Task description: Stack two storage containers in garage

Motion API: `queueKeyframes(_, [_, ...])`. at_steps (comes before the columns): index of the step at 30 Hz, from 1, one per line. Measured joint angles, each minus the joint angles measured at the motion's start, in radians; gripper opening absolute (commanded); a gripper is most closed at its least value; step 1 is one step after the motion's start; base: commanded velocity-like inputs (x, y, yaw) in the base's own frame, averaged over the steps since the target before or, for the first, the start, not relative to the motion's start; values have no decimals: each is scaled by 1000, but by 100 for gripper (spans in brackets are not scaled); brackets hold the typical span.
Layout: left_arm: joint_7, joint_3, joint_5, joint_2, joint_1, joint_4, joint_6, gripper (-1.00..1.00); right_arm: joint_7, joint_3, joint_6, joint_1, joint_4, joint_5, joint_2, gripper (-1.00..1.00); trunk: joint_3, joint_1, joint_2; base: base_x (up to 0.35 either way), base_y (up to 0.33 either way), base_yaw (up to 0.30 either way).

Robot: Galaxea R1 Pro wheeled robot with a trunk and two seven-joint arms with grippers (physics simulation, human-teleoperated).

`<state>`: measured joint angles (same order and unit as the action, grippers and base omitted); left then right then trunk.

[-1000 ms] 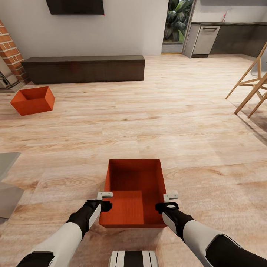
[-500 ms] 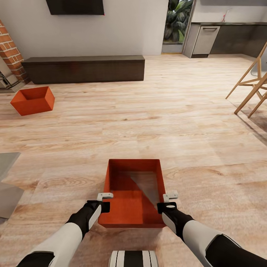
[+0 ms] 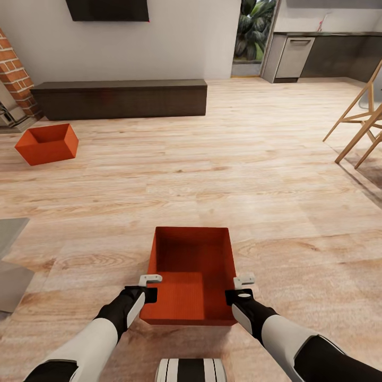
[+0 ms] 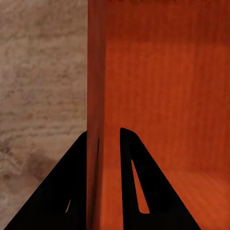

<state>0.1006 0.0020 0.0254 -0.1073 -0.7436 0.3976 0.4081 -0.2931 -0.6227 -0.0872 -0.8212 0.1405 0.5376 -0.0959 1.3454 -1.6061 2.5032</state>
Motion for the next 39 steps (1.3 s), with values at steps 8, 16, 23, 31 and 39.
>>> queueKeyframes(8, [-3,7,-10,0,-1,-2,3,-100,5,3,1,1,-2,15,0,-100,-11,1,-1,0,0,0])
queueKeyframes(16, [-3,8,-11,0,-1,-3,3,-100,4,-2,1,1,-2,20,0,-100,-42,5,-3,0,0,0])
queueKeyframes(23, [-3,7,-10,0,-1,-3,3,-100,4,-2,1,1,-2,21,0,-100,-67,21,-31,0,0,0])
queueKeyframes(31, [-3,8,-11,0,-1,-2,3,-100,3,-4,2,1,0,24,0,-100,-92,52,-87,0,0,0])
queueKeyframes(39, [-3,7,-8,1,-1,-1,4,-100,2,0,-5,1,7,15,1,-100,-117,83,-143,0,0,0])
